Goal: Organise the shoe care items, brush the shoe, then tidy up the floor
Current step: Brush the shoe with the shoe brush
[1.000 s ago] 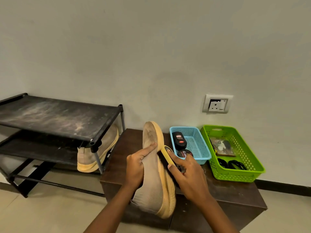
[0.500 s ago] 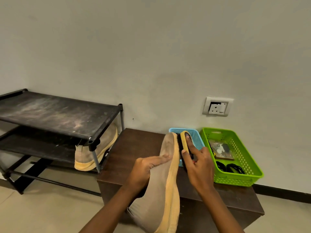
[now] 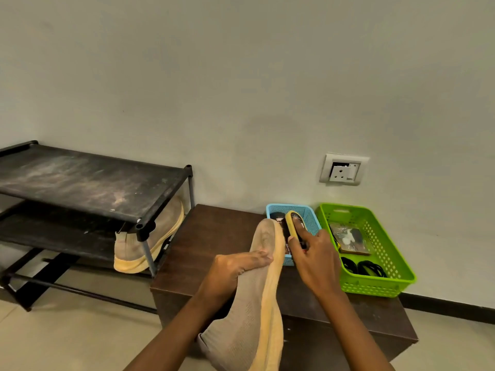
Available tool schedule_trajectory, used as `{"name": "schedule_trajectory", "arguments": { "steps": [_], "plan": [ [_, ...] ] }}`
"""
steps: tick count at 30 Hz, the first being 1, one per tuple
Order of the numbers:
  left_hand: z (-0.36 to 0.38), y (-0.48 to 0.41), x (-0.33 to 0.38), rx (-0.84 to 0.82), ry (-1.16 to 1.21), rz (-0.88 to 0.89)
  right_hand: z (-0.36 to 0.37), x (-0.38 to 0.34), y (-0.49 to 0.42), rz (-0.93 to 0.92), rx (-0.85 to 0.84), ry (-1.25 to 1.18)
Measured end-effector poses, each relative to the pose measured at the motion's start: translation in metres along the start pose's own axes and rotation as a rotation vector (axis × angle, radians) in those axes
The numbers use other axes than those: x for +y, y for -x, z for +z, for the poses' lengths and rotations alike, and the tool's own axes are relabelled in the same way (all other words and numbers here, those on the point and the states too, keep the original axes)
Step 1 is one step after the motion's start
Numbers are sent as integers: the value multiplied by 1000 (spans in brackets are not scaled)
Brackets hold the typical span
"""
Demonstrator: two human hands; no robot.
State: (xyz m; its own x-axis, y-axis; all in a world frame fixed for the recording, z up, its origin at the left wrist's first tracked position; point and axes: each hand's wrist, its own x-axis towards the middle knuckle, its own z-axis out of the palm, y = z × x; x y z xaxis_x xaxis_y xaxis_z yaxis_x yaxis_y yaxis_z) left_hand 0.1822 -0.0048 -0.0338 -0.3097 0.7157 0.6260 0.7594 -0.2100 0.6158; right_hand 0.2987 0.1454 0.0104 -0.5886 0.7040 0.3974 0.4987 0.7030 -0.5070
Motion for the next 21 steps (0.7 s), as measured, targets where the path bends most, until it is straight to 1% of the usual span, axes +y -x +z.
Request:
{"name": "schedule_trajectory", "arguments": {
  "steps": [1, 3, 4, 7, 10, 11, 14, 15, 18, 21],
  "plan": [
    [0, 0, 0, -5, 1, 3, -1, 2, -1, -21, -4, -15],
    [0, -2, 0, -4, 4, -3, -4, 0, 2, -145, -23, -21],
    [-1, -2, 0, -4, -8, 5, -5, -1, 2, -157, -38, -6],
    [0, -1, 2, -21, -48, 53, -6, 3, -5, -14, -85, 13],
    [-1, 0, 3, -18, -39, 39, -4, 3, -4, -106, -124, -53],
    [-2, 0, 3, -8, -39, 25, -3, 5, -4, -98, -140, -20],
    [-7, 1, 1, 35, -77, 42, 2, 15, -6, 77, -128, 206],
    [-9, 0, 1, 50, -92, 47, 4, 19, -5, 117, -124, 205],
    [-12, -2, 0, 103, -124, -2, 9, 28, -4, 132, -76, 9],
    [-14, 2, -8, 113, -183, -42, 14, 36, -15, 187, -13, -94]
  ]
}}
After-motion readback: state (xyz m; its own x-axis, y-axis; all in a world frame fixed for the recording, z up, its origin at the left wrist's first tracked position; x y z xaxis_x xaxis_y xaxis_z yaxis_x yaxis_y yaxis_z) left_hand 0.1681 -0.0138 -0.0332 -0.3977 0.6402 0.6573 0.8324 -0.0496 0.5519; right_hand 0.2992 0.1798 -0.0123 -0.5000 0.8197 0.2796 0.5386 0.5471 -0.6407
